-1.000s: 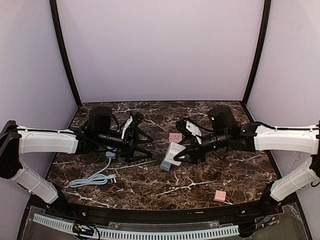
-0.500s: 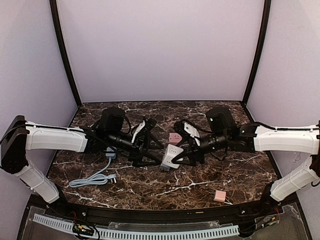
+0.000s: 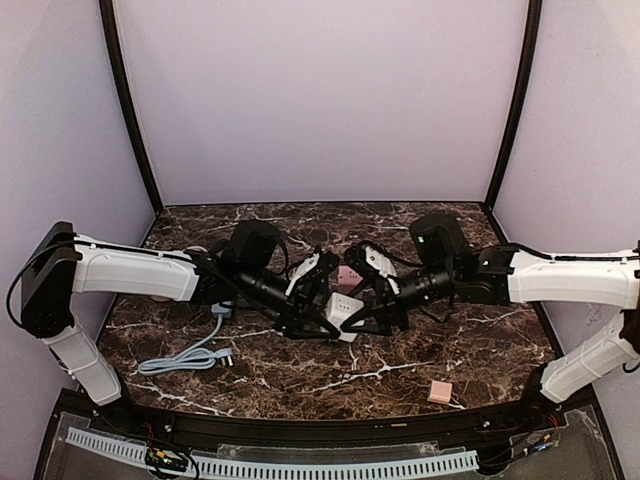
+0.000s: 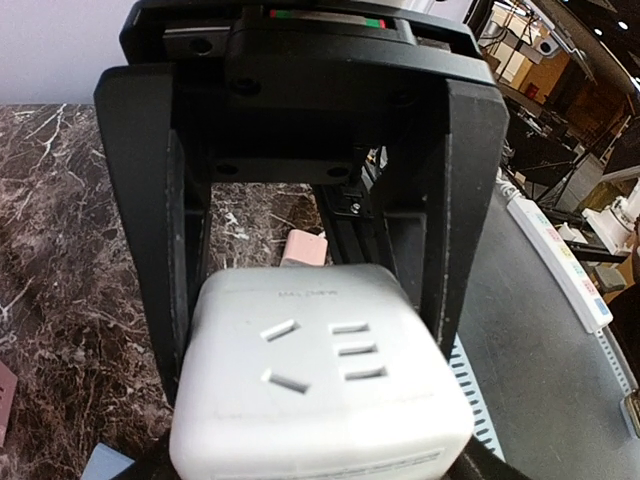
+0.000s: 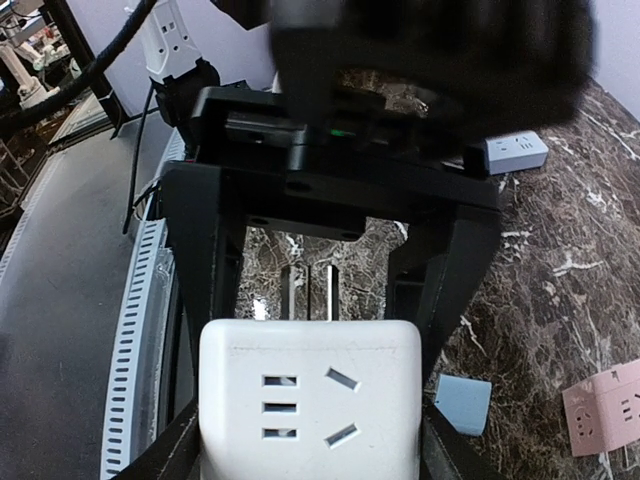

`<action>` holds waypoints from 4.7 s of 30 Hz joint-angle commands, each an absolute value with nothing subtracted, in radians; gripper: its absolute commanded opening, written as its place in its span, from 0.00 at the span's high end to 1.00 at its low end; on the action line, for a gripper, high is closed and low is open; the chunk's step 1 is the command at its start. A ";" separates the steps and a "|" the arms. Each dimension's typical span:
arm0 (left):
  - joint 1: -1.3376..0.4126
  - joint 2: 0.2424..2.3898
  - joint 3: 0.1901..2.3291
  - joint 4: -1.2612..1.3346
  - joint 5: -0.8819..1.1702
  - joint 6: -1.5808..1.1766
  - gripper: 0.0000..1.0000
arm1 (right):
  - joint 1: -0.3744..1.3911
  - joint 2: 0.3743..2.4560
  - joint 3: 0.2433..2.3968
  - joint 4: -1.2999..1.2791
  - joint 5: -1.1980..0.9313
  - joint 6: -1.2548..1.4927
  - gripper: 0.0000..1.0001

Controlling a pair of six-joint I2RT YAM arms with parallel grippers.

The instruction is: Insert the plug

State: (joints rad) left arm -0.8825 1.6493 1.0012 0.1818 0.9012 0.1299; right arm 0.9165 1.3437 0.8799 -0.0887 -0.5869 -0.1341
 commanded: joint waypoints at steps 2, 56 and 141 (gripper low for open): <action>-0.896 1.650 1.031 0.127 0.910 0.169 0.54 | 0.929 1.330 0.917 -0.081 -0.610 -0.144 1.00; -0.897 1.566 0.897 0.870 0.927 -0.305 0.87 | 0.939 1.182 0.702 0.551 -0.620 0.263 0.46; -0.665 1.614 0.688 0.045 -0.274 -0.391 0.66 | 0.958 0.980 0.723 0.079 -0.112 0.129 1.00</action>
